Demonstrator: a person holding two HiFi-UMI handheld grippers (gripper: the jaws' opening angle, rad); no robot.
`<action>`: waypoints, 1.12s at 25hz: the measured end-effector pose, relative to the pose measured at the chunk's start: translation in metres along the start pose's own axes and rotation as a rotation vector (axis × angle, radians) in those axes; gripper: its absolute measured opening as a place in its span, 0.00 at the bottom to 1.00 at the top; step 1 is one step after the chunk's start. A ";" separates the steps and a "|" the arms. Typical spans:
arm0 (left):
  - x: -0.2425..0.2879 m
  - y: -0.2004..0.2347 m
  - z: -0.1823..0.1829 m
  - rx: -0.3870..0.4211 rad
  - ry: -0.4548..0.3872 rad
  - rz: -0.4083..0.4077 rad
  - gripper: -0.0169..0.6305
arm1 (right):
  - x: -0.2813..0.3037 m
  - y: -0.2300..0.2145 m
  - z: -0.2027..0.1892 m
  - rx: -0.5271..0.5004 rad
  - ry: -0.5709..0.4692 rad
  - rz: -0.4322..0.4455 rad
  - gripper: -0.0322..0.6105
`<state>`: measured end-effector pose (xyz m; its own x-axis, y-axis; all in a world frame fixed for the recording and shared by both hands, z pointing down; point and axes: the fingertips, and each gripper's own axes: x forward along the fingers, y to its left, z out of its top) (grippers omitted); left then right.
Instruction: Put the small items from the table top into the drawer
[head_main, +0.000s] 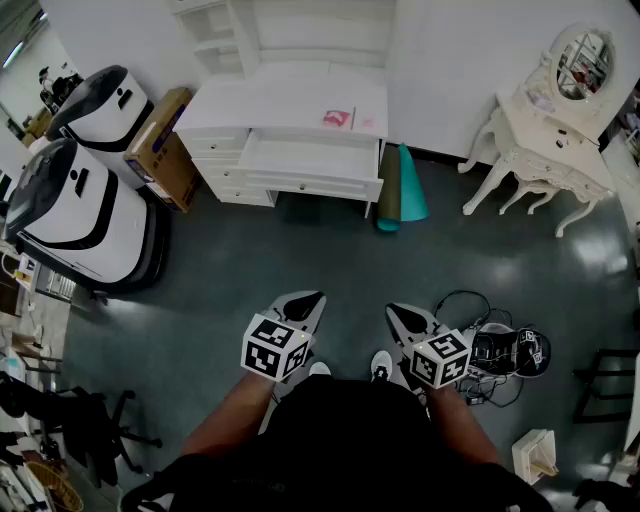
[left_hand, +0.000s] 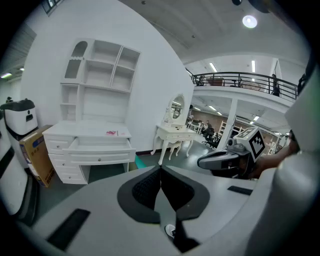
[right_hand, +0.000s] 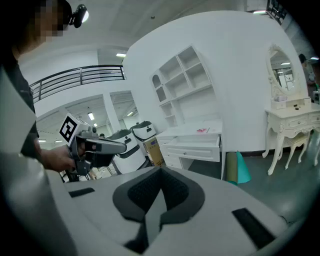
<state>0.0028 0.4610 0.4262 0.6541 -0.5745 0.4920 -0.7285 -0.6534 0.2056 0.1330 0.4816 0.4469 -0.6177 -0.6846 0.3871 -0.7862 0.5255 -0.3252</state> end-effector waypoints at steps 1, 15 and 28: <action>0.000 0.000 0.000 -0.001 0.001 -0.001 0.04 | 0.000 0.000 0.000 -0.001 0.000 -0.001 0.09; -0.006 0.001 -0.003 0.001 0.001 -0.003 0.04 | 0.002 0.005 -0.001 0.015 -0.013 0.000 0.09; -0.015 0.016 -0.025 -0.004 0.052 -0.025 0.04 | 0.013 0.025 0.001 0.016 -0.065 0.012 0.09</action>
<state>-0.0239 0.4720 0.4430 0.6608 -0.5313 0.5301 -0.7128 -0.6656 0.2214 0.1051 0.4851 0.4427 -0.6243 -0.7098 0.3262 -0.7778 0.5262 -0.3437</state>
